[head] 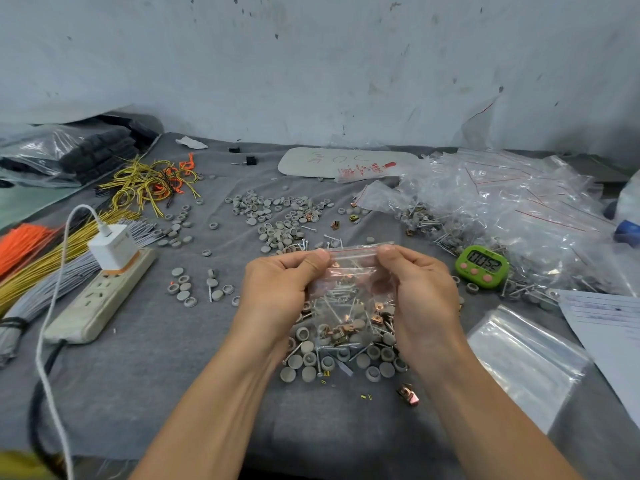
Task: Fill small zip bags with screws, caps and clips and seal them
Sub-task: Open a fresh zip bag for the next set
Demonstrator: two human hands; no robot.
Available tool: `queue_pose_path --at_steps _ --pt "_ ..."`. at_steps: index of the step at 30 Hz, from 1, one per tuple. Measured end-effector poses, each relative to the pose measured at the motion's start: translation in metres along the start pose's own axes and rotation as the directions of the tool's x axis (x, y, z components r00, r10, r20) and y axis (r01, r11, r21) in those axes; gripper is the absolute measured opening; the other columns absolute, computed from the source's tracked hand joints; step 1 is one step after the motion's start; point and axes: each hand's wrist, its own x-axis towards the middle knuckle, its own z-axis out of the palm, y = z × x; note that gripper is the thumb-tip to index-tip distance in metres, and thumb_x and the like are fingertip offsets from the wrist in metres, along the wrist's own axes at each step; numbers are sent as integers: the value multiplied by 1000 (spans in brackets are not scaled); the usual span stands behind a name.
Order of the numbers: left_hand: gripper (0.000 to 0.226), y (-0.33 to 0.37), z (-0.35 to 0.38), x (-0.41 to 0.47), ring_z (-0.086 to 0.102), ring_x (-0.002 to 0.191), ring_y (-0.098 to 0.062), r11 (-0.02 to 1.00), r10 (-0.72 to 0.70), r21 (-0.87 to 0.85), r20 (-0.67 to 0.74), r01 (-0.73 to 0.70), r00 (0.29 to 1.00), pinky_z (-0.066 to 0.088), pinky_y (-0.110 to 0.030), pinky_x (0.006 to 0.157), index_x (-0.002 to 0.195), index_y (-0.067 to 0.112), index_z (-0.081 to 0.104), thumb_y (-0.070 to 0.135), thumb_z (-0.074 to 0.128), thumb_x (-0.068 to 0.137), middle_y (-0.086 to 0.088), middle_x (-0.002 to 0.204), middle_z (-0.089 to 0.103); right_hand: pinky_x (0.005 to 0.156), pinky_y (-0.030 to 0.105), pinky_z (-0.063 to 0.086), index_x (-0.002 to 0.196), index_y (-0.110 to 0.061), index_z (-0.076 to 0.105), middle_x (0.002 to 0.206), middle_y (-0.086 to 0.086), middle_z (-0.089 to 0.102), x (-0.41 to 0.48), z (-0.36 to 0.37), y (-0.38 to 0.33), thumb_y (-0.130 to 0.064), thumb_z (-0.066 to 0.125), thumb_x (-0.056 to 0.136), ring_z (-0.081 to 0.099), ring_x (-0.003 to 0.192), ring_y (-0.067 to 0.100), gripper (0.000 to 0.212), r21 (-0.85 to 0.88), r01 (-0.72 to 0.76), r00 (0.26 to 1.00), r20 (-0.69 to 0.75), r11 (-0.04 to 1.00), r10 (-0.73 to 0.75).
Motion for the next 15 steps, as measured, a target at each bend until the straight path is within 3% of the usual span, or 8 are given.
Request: queue_pose_path --at_steps 6,9,15 --pt "13 -1 -6 3 70 76 -29 1000 15 17 -49 -14 999 61 -42 76 81 8 82 17 77 88 -19 85 77 60 26 52 71 -19 82 68 6 74 2 0 1 -13 61 100 65 58 13 36 26 -48 999 -15 998 49" --pt "12 -2 -5 2 69 66 -21 999 48 28 -66 -46 997 60 -32 64 76 14 82 18 78 87 -15 80 78 68 29 48 74 -19 81 69 8 73 -1 3 2 -19 70 94 57 58 13 23 -75 -62 996 60 995 66" --pt "4 -3 4 -1 72 69 -19 994 92 52 25 -93 995 59 -27 66 80 9 81 6 80 83 -15 80 78 51 16 46 75 -4 80 61 7 68 -2 9 4 1 69 91 59 50 11 20 -22 7 997 83 1000 -5"
